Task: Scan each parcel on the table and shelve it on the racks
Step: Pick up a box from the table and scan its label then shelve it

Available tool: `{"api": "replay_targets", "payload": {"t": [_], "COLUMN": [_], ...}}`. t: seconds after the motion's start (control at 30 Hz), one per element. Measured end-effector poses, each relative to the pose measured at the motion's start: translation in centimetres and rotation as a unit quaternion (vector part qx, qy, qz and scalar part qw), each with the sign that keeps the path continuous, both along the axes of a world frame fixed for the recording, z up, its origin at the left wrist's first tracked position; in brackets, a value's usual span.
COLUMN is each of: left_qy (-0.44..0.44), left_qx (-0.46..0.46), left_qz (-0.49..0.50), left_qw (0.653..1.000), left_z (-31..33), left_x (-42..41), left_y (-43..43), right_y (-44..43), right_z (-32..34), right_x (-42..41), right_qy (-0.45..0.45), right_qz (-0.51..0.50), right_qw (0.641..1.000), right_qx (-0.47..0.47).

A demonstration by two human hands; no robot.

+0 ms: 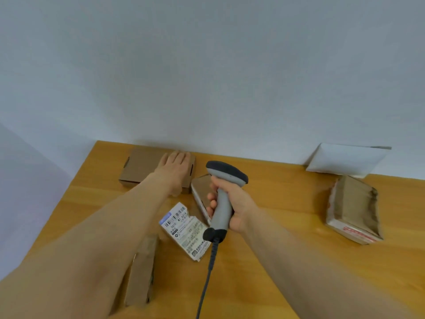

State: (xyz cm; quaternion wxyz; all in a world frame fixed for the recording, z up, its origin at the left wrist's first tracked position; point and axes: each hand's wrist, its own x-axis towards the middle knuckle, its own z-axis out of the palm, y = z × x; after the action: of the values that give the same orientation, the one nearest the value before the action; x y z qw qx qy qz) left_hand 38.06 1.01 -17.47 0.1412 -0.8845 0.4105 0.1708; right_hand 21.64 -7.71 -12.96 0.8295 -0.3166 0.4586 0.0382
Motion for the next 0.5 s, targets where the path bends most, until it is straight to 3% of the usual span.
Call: {"api": "replay_targets", "payload": {"t": [0.2, 0.33, 0.5], "left_qy": [0.020, 0.028, -0.035], "left_qx": [0.060, 0.031, -0.032], "left_qz": [-0.051, -0.050, -0.050], "left_qw": [0.997, 0.998, 0.998], "left_z": [-2.0, -2.6, 0.0], "left_x": [2.7, 3.2, 2.1], "left_y": [-1.8, -1.9, 0.1], "right_y": [-0.1, -0.1, 0.0], "right_z": [-1.9, -2.2, -1.5], "right_x": [1.5, 1.6, 0.5], "right_qy": [0.022, 0.023, 0.011], "right_qz": [0.014, 0.016, 0.009], "right_qw": [1.000, 1.000, 1.000], "right_qx": [0.013, 0.006, 0.016]}}
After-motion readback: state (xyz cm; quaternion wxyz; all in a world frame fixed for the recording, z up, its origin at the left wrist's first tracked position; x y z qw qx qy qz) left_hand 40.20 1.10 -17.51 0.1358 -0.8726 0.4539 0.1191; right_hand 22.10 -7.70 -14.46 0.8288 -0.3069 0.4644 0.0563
